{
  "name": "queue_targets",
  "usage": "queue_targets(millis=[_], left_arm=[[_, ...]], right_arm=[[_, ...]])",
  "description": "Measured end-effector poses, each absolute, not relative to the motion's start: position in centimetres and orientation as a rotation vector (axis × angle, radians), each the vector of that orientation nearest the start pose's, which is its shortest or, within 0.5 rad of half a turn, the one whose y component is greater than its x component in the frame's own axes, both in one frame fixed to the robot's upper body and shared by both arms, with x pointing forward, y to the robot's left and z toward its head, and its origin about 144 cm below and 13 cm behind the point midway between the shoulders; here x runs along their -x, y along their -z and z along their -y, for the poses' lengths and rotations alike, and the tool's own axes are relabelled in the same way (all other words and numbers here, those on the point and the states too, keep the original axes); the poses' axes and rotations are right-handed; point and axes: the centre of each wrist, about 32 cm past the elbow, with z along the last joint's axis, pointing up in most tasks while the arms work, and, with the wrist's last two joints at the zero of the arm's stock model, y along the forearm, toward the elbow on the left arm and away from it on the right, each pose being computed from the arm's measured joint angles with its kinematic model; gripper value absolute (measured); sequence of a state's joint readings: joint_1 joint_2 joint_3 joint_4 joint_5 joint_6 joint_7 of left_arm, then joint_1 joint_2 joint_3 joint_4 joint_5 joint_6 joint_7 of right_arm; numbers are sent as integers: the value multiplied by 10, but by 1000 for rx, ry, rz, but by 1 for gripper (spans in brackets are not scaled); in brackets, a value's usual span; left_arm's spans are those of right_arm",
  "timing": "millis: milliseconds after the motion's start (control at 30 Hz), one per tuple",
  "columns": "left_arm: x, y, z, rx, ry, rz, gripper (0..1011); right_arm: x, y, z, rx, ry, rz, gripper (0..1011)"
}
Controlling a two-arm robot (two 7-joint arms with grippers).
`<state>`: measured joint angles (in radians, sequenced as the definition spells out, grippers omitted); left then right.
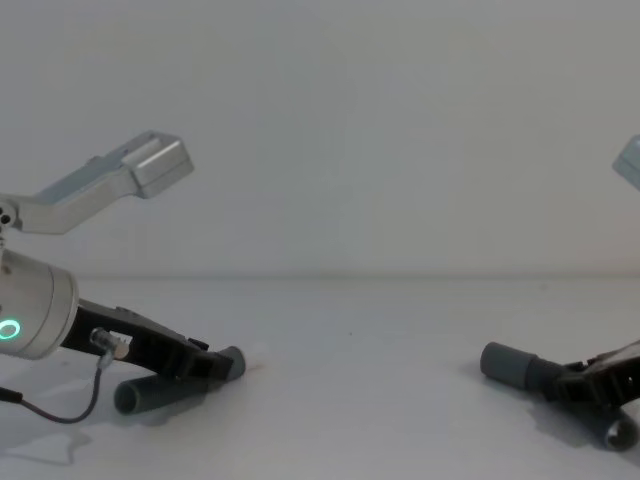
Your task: Use both hands to pick up one end of the pipe from the table, align the ends, and insert them.
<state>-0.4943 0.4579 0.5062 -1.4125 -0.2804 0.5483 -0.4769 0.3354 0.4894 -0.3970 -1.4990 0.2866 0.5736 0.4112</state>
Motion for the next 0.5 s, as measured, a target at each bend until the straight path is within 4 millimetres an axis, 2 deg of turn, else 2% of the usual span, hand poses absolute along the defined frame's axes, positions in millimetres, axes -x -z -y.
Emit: queue_targets(millis=[500], left_arm=[[-556,-1247,-237,-511,-769,23,335]], right_arm=[[-507,-1213,273,462,947,-93,274]])
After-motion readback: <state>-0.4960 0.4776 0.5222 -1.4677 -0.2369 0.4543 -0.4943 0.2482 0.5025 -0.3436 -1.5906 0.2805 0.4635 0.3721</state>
